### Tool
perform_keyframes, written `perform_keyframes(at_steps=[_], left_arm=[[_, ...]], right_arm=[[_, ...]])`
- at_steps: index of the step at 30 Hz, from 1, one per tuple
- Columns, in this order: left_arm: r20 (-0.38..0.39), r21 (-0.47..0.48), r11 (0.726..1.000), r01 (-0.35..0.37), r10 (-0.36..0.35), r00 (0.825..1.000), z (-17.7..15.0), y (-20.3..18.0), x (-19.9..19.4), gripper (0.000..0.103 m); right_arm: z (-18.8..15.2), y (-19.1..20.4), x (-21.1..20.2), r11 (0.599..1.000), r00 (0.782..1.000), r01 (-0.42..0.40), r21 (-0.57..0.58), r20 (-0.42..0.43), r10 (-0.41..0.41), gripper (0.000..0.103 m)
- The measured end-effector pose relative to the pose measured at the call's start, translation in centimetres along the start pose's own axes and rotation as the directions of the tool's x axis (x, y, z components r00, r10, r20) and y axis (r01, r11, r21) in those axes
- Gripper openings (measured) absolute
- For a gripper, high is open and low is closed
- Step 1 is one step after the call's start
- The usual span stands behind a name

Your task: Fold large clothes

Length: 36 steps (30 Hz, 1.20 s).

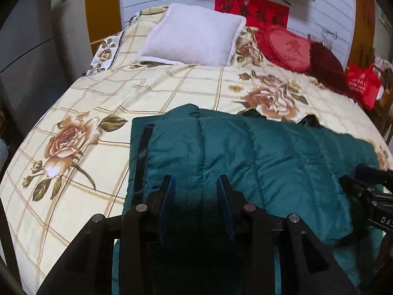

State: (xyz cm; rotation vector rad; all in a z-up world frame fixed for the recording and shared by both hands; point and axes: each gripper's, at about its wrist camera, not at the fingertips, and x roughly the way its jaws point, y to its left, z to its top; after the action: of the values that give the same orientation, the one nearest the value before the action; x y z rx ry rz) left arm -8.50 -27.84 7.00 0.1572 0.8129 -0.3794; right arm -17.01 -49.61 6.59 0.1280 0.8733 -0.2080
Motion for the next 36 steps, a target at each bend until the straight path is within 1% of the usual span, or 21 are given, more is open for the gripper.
perform_keyframes(at_steps=[6, 10, 14, 16, 18, 20, 22, 25, 26, 29, 31, 33, 34, 36], left_arm=[[-0.021, 0.020, 1.000, -0.002, 0.002, 1.000, 0.3, -0.1, 2.0, 0.048], [-0.020, 0.047, 0.999, -0.006, 0.007, 1.000, 0.4, -0.4, 2.8, 0.048], [-0.029, 0.023, 1.000, 0.019, -0.018, 0.999, 0.3, 0.1, 3.2, 0.048], [-0.029, 0.016, 0.999, 0.029, -0.029, 0.999, 0.2, 0.2, 3.2, 0.048], [-0.027, 0.011, 0.999, 0.035, -0.035, 0.999, 0.2, 0.3, 3.3, 0.048], [-0.024, 0.008, 0.999, 0.037, -0.037, 0.999, 0.1, 0.3, 3.4, 0.048], [-0.023, 0.008, 0.999, 0.035, -0.035, 0.999, 0.0, 0.2, 3.3, 0.048], [-0.025, 0.007, 0.999, 0.039, -0.039, 0.999, 0.0, 0.3, 3.4, 0.048], [-0.024, 0.007, 0.999, 0.041, -0.041, 0.999, 0.0, 0.3, 3.4, 0.048], [-0.019, 0.014, 0.999, 0.040, -0.040, 0.999, -0.2, 0.2, 3.5, 0.048], [-0.016, 0.007, 0.999, 0.047, -0.047, 0.999, -0.3, 0.4, 3.6, 0.049], [-0.015, 0.000, 0.998, 0.056, -0.056, 0.998, -0.3, 0.6, 3.6, 0.049], [-0.019, -0.007, 0.998, 0.063, -0.063, 0.998, -0.2, 0.8, 3.7, 0.049], [-0.023, -0.013, 0.998, 0.068, -0.069, 0.997, -0.1, 0.8, 3.7, 0.049]], right_arm=[[0.6, -0.5, 2.7, 0.999, 0.999, 0.021, 0.042, -0.029, -0.020, 0.072], [0.8, -1.0, 4.0, 0.998, 1.000, 0.024, 0.066, -0.020, -0.023, 0.074], [1.1, -0.9, 2.7, 0.997, 1.000, 0.019, 0.078, -0.008, -0.018, 0.074], [0.9, -0.1, 0.6, 0.998, 0.999, -0.006, 0.060, 0.036, 0.004, 0.074], [0.5, 0.9, -1.5, 0.998, 0.996, -0.055, 0.028, 0.075, 0.053, 0.074], [0.1, 2.2, -2.5, 0.997, 0.994, -0.075, -0.019, 0.072, 0.077, 0.074], [-0.5, 3.6, -2.2, 0.995, 0.997, -0.066, -0.072, 0.035, 0.068, 0.074], [-1.9, 4.7, -0.1, 0.993, 0.998, -0.062, -0.096, -0.035, 0.059, 0.074], [-2.5, 4.9, 0.7, 0.993, 0.998, -0.048, -0.108, -0.046, 0.043, 0.074], [-3.6, 5.4, 1.3, 0.991, 1.000, -0.020, -0.130, -0.023, 0.018, 0.074], [-3.1, 5.1, 0.7, 0.991, 0.998, -0.052, -0.120, -0.047, 0.047, 0.074], [-2.6, 3.9, -0.8, 0.992, 0.996, -0.091, -0.084, -0.029, 0.089, 0.074], [-2.3, 2.8, -2.0, 0.995, 0.996, -0.084, -0.059, 0.001, 0.084, 0.074], [-2.0, 0.6, -3.6, 0.999, 0.999, -0.031, -0.027, 0.044, 0.032, 0.074]])
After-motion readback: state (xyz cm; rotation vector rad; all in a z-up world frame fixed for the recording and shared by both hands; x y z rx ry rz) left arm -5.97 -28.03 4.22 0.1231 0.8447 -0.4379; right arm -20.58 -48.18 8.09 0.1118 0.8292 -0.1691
